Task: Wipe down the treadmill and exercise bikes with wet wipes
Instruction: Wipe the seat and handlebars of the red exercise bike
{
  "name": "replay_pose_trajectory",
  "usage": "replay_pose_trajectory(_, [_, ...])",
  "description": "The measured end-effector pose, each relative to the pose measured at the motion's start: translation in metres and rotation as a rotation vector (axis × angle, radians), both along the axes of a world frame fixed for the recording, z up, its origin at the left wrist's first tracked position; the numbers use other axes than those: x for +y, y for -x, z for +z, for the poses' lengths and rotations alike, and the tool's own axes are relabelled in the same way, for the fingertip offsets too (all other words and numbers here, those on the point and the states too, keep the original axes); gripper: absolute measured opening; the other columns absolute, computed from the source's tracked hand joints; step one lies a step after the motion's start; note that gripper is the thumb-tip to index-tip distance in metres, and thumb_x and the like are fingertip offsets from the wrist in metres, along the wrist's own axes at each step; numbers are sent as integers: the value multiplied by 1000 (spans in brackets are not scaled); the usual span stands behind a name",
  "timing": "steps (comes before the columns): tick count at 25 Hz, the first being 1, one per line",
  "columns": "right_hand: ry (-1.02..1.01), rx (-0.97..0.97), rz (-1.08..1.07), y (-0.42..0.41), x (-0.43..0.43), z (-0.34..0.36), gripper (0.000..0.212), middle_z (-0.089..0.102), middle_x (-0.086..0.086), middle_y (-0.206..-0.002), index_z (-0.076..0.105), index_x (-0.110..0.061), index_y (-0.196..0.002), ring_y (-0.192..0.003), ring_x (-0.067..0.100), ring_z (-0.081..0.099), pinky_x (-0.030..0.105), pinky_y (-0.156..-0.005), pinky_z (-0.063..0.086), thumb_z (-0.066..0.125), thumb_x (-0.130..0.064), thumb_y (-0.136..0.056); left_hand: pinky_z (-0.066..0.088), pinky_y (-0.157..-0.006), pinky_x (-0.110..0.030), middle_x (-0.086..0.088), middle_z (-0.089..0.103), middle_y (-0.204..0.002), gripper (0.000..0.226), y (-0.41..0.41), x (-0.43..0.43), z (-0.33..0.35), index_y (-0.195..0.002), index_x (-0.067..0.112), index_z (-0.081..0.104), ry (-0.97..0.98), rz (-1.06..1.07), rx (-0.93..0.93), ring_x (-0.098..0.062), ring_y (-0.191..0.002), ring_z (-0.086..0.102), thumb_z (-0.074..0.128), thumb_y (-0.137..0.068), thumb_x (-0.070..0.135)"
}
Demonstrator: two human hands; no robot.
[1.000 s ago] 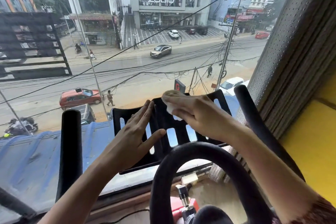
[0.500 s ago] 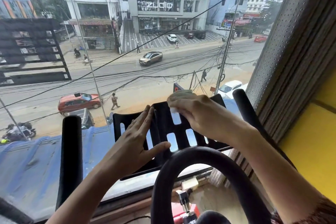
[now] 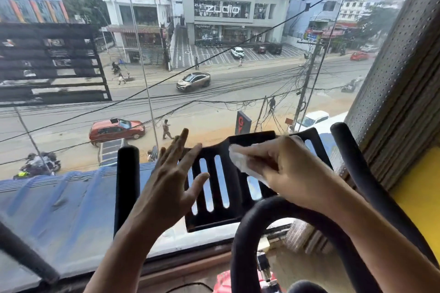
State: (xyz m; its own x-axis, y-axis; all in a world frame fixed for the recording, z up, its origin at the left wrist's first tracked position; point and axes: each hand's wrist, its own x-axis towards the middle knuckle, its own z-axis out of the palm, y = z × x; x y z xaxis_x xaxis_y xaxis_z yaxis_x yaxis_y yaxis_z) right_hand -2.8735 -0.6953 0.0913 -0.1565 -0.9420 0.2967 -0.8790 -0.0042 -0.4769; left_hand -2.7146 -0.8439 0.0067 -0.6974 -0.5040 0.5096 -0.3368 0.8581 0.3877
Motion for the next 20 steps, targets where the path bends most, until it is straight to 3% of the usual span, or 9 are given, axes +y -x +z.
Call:
replay_pose_trajectory(2, [127,-11,-8,-14,-29,0,21,72,11,-99,67,-5,-109,-73,-1,62,11,-68,47,55,-1,-92,5,-114,-19,6,9,-158,61,-12,-10,-2,-148,19,31,-15,81,63,-3,-145,3,45,-93,40])
replay_pose_trajectory(6, [38,109,117,-44,-85,-32,27,61,12,-80,62,-5,-83,-70,21,59,30,-64,46,47,17,-78,9,-116,-21,-3,32,-149,60,-19,-9,-12,-144,6,33,83,110,-45,-12,-140,27,35,-93,38])
replay_pose_trajectory(8, [11,179,98,-49,-90,-46,27,65,18,-79,66,2,-82,-70,28,64,20,-66,48,51,21,-70,11,-115,-28,-10,43,-143,58,-19,-7,-14,-140,0,41,140,130,-110,-23,-135,40,35,-93,33])
replay_pose_trajectory(9, [-32,192,100,-49,-86,-49,25,66,19,-79,66,3,-79,-71,30,64,26,-67,52,50,20,-70,11,-115,-30,-12,46,-141,57,-19,-8,-14,-139,-2,43,161,144,-119,-26,-133,43,35,-93,32])
replay_pose_trajectory(11, [-175,168,180,-49,-69,-51,18,61,21,-72,56,1,-65,-65,32,58,38,-59,49,44,15,-70,9,-116,-29,-11,45,-142,58,-19,-10,-15,-139,-2,43,188,160,-112,-26,-133,43,36,-92,32])
replay_pose_trajectory(14, [-463,205,268,-44,-47,-38,15,51,15,-70,50,-2,-63,-66,31,48,33,-54,36,46,8,-75,8,-116,-29,-8,37,-143,58,-18,-10,-16,-141,-1,39,212,155,-97,-24,-134,39,34,-93,32])
replay_pose_trajectory(16, [-411,221,178,-36,-52,-29,19,42,5,-64,47,-4,-62,-61,23,40,31,-54,33,48,6,-79,8,-116,-28,-7,36,-144,58,-18,-11,-17,-142,1,38,210,149,-101,-23,-135,37,33,-93,33])
replay_pose_trajectory(18, [-145,224,94,-34,-66,-25,21,43,2,-68,52,-7,-71,-61,15,38,33,-57,38,45,12,-78,8,-116,-28,-7,38,-145,58,-18,-12,-17,-143,2,38,216,149,-104,-23,-136,38,34,-94,33])
replay_pose_trajectory(20, [-93,292,120,-41,-80,-28,41,58,6,-103,61,-10,-111,-96,18,54,25,-86,46,43,13,-82,9,-116,-29,-7,38,-144,57,-17,-13,-18,-141,1,40,230,154,-97,-24,-134,40,35,-93,32])
